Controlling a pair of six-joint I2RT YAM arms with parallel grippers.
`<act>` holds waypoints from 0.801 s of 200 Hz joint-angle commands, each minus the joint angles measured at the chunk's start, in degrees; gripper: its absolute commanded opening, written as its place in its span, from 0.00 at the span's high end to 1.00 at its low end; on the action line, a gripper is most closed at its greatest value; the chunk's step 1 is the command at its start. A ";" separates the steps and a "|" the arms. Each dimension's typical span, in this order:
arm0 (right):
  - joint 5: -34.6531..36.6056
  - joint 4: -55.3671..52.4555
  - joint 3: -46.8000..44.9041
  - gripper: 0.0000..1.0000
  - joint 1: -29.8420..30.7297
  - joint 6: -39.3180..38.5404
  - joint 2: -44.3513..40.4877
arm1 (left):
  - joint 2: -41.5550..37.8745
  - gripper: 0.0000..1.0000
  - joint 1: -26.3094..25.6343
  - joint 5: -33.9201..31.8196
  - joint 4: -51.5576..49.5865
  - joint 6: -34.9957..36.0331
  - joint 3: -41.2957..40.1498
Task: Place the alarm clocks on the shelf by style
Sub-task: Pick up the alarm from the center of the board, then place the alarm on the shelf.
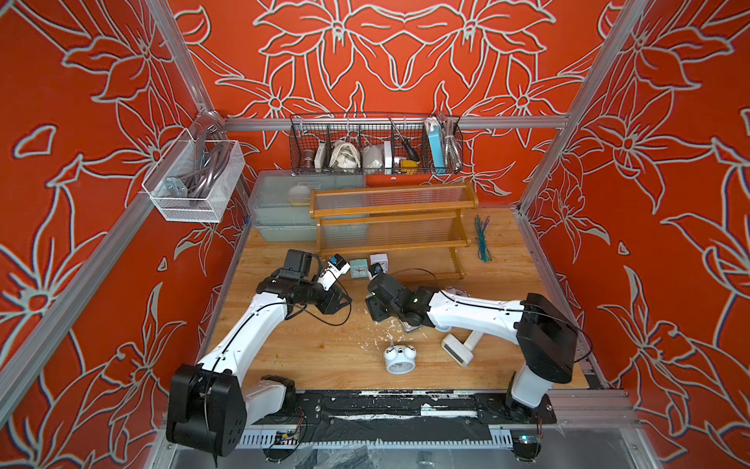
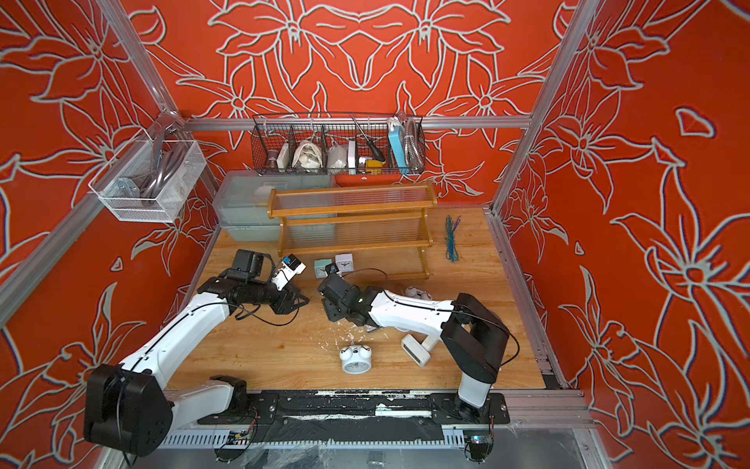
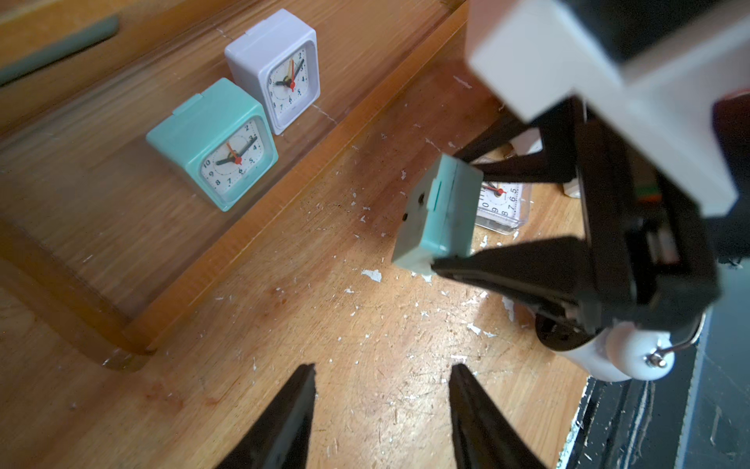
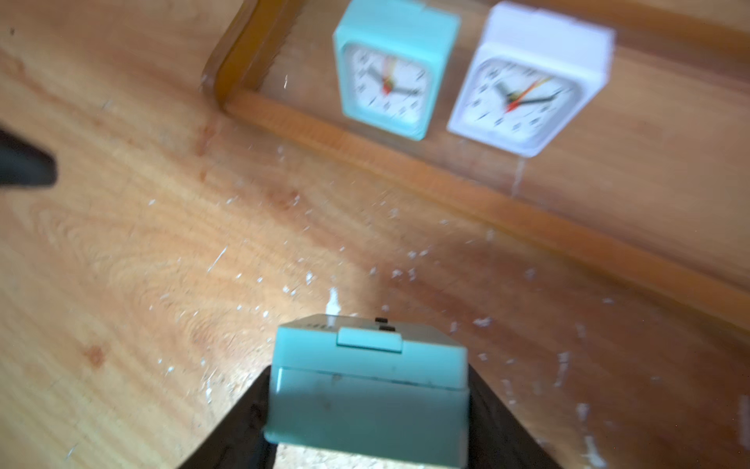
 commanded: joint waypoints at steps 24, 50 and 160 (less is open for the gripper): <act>1.63 -1.42 -0.46 0.40 -5.67 -1.89 -3.29 | -0.99 0.46 0.35 1.05 0.10 -0.28 -0.70; 1.64 -1.31 -0.58 0.41 -8.83 -2.85 -3.75 | -1.04 0.46 0.39 1.05 0.19 -0.27 -0.79; 0.71 0.72 3.97 0.41 -16.89 -4.75 1.72 | -1.39 0.46 0.34 0.88 0.34 -0.37 -1.16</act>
